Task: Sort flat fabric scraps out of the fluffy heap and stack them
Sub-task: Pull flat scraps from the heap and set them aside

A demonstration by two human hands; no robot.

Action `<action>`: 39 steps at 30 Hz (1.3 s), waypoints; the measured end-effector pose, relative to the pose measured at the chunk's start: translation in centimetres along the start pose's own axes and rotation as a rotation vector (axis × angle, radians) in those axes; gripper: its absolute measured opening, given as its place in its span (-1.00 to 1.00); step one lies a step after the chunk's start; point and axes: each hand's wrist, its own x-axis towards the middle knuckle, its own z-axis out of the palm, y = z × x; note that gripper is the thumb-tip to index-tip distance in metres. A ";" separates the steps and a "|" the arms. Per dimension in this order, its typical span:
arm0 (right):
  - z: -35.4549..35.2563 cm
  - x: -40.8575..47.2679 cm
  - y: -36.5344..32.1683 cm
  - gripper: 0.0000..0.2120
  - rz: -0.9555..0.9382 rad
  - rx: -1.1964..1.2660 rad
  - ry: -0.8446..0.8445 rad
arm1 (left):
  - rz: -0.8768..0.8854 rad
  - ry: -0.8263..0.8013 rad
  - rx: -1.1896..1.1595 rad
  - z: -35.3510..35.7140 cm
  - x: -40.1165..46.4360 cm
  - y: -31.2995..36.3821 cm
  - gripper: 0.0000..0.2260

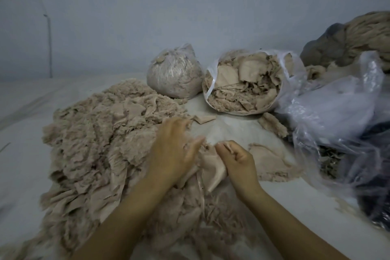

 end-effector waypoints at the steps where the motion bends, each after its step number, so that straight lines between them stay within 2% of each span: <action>1: 0.2 0.0 -0.2 -0.75 -0.026 -0.034 -0.006 | -0.010 -0.150 -0.211 0.7 0.0 1.1 -0.56; 3: 0.3 0.1 -0.4 -0.70 -0.024 -0.052 0.084 | -0.111 -0.434 -0.464 2.5 -0.7 1.7 -0.74; 4: 0.0 0.2 -0.6 -0.69 0.011 -0.031 0.175 | -0.141 -0.451 -0.477 3.2 -1.1 1.1 -0.73; 7: -2.4 0.8 -0.5 -0.65 0.073 -0.022 0.403 | -0.310 -0.311 -0.414 3.3 -1.9 -2.4 -0.65; 9: -3.7 1.0 -0.2 -0.67 0.080 -0.095 0.403 | -0.388 -0.330 -0.425 2.4 -2.2 -3.7 -0.65; 15: -1.2 0.9 0.2 -0.67 0.130 -0.052 0.265 | -0.739 -0.587 -0.973 3.1 -1.6 1.9 -0.72; 17: -1.1 1.0 0.0 -0.68 0.114 -0.039 0.305 | -0.756 -0.578 -1.050 3.5 -1.9 3.2 -0.78; 18: -1.4 1.0 -0.2 -0.68 0.095 -0.062 0.333 | -0.761 -0.524 -1.042 3.6 -2.0 3.5 -0.82; 21: -2.3 0.8 -0.4 -0.66 0.087 -0.183 0.375 | -0.821 -0.265 -0.982 3.6 -1.9 3.2 -0.77; 23: -2.6 0.1 -0.1 -0.65 0.127 -0.232 0.337 | -0.826 -0.211 -0.961 3.2 -1.6 2.7 -0.77; 25: -2.5 -0.4 -0.1 -0.56 0.220 -0.225 0.201 | -0.742 -0.311 -0.940 2.6 -1.4 2.5 -0.74; 27: -2.6 -0.6 -0.6 -0.46 0.312 -0.146 0.001 | -0.647 -0.481 -0.919 2.3 -1.5 2.6 -0.73; 29: -2.5 -0.7 -1.2 -0.61 0.356 0.017 -0.186 | -0.596 -0.578 -0.896 2.3 -1.5 2.7 -0.74; 30: -2.4 -0.8 -1.2 -0.70 0.363 0.075 -0.243 | -0.583 -0.577 -0.898 2.4 -1.4 2.7 -0.75; 32: -2.2 -0.8 -0.9 -0.79 0.346 0.061 -0.190 | -0.620 -0.465 -0.915 2.6 -1.2 2.4 -0.79; 35: -2.9 -0.3 -0.4 -0.73 0.325 0.072 0.043 | -0.756 -0.250 -0.908 2.5 -0.9 1.0 -0.77; 37: -3.5 0.0 -0.3 -0.71 0.314 0.089 0.085 | -0.739 -0.287 -0.802 2.6 -1.0 0.6 -0.70; 39: -3.2 0.0 -0.1 -0.73 0.305 0.093 0.104 | -0.750 -0.415 -0.821 2.8 -1.3 1.4 -0.64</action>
